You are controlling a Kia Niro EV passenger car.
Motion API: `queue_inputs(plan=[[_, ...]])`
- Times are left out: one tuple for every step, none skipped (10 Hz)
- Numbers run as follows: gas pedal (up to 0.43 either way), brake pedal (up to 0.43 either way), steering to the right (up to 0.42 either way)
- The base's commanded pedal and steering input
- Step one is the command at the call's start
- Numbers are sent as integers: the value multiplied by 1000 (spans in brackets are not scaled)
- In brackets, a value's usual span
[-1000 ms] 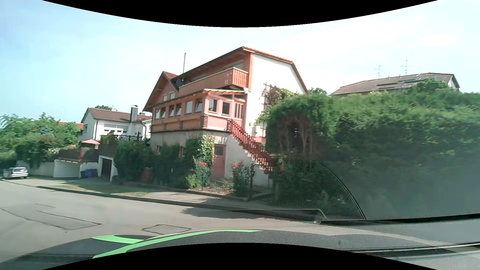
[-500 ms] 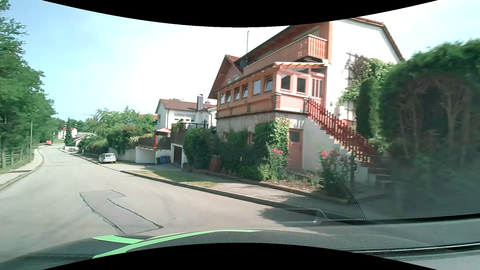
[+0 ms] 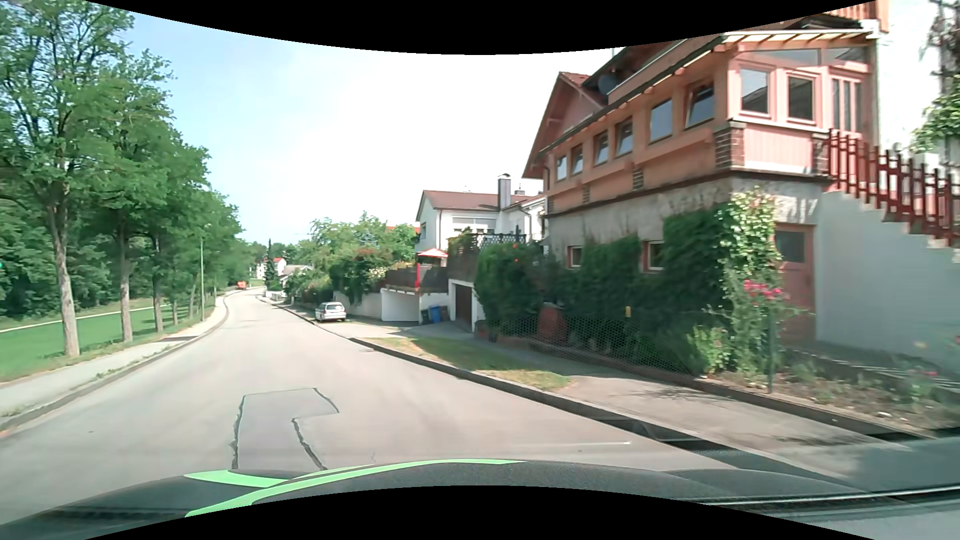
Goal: Follow the waypoints while adhering to traffic rules and regulations
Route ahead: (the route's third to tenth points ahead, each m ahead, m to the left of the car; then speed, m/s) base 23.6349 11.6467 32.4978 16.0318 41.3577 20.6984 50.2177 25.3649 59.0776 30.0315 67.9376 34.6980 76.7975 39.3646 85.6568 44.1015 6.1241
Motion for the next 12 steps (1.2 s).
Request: queue_inputs(plan=[[280,0,-270],[280,0,-253],[280,0,-235],[280,0,-222],[280,0,-207],[280,0,-188],[280,0,-169],[280,0,-148],[280,0,-126],[268,0,-106],[268,0,-92],[268,0,-74]])
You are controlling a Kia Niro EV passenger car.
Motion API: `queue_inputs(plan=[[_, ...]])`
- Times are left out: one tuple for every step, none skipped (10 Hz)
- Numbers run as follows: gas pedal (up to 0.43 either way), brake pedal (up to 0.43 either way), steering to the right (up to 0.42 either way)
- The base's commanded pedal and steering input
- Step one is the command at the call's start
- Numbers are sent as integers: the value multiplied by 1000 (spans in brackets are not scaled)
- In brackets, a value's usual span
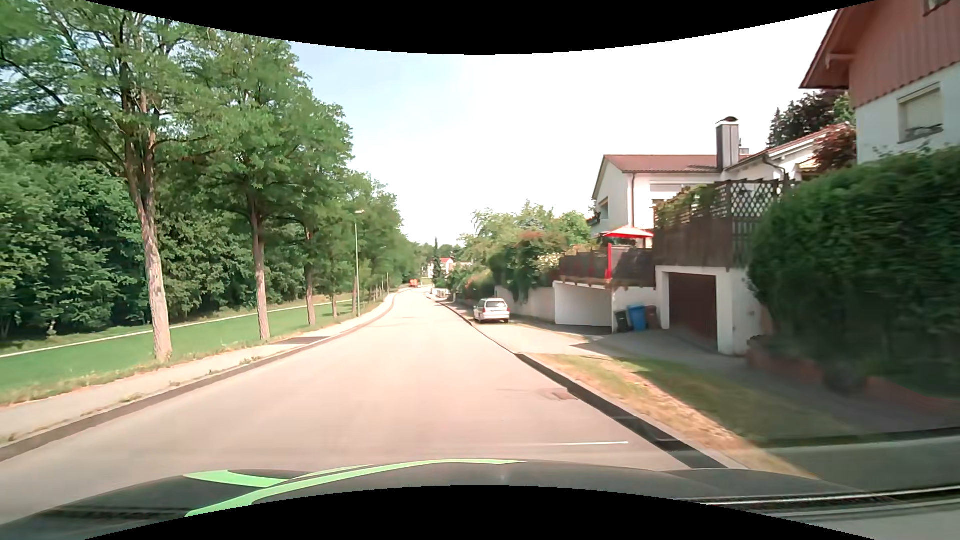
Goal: Follow the waypoints while adhering to traffic rules and regulations
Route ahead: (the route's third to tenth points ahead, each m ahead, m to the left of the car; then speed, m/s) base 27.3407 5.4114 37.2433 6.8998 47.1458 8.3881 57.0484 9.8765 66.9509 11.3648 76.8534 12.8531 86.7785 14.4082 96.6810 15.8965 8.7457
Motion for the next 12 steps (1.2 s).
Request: queue_inputs(plan=[[268,0,-58],[268,0,-48],[260,0,-38],[248,0,-31],[240,0,-29],[228,0,-28],[228,0,-29],[228,0,-28],[220,0,-27],[209,0,-22],[209,0,-15],[197,0,-13]])
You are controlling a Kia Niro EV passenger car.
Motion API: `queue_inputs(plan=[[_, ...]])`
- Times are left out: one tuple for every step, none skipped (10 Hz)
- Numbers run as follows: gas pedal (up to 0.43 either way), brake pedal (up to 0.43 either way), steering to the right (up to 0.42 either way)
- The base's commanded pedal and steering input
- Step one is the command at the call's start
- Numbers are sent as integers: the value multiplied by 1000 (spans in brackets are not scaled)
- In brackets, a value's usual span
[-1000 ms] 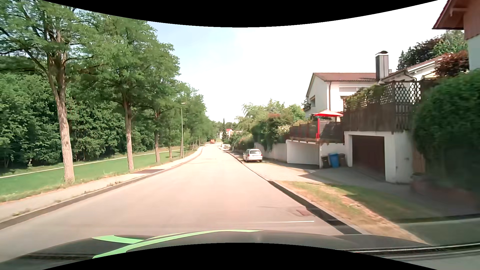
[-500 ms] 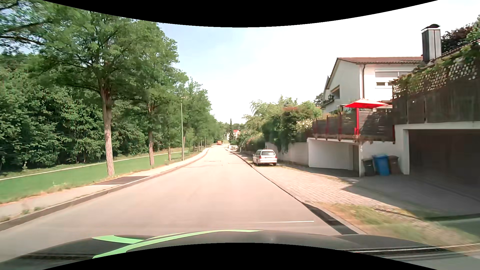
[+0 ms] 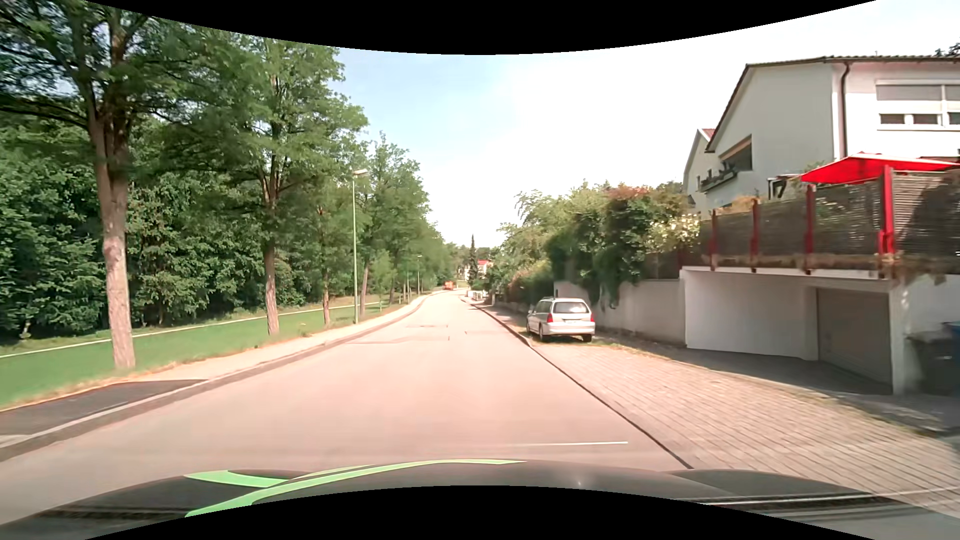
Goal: Follow the waypoints while adhering to traffic rules and regulations
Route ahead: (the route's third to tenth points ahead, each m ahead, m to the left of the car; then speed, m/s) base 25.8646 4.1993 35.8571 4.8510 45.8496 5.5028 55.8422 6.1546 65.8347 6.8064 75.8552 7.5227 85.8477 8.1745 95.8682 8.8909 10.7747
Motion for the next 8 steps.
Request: queue_inputs(plan=[[197,0,-12],[197,0,-11],[197,0,-10],[197,0,-10],[189,0,-10],[157,0,-10],[118,0,-10],[110,0,-10]])
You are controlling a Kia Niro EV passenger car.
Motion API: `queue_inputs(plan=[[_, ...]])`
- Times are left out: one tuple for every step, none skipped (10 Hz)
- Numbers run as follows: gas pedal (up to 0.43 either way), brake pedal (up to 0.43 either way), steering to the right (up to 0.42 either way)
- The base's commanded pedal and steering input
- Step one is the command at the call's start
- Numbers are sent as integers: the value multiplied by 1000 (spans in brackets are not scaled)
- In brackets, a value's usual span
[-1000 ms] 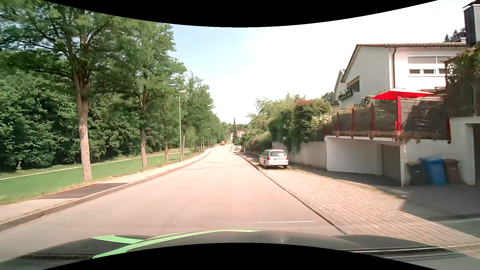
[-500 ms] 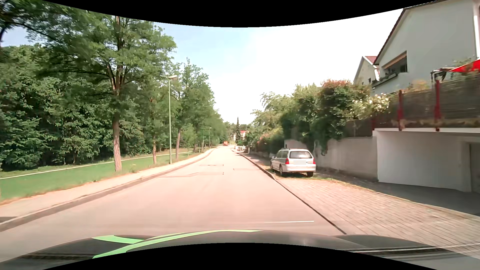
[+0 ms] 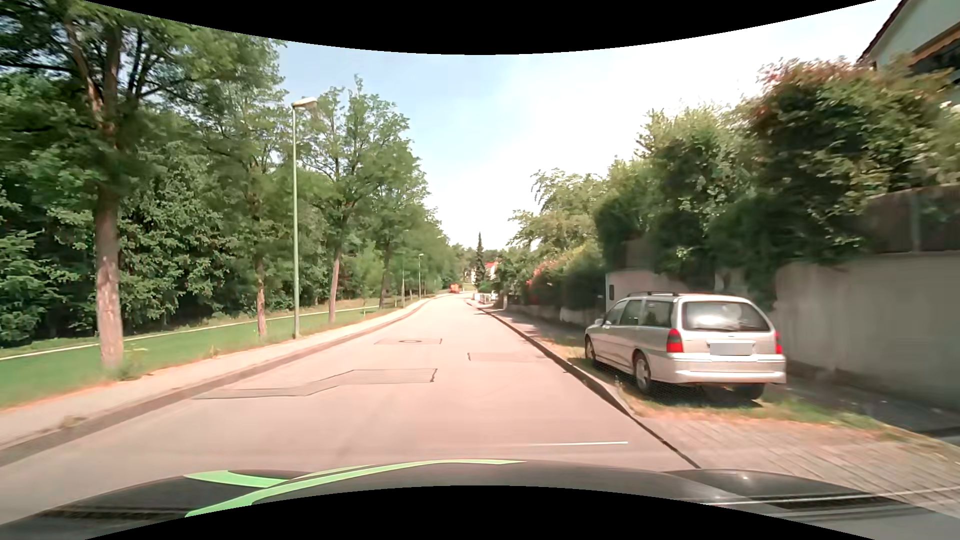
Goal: Follow the waypoints while adhering to traffic rules and regulations
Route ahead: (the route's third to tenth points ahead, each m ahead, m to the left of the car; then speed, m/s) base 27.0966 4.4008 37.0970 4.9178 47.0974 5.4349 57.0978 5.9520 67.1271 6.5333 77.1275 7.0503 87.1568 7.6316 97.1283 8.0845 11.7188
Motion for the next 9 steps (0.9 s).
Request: queue_inputs(plan=[[110,0,-10],[110,0,-10],[110,0,-10],[110,0,-10],[110,0,-9],[110,0,-8],[98,0,-6],[87,0,-6],[87,0,-6]])
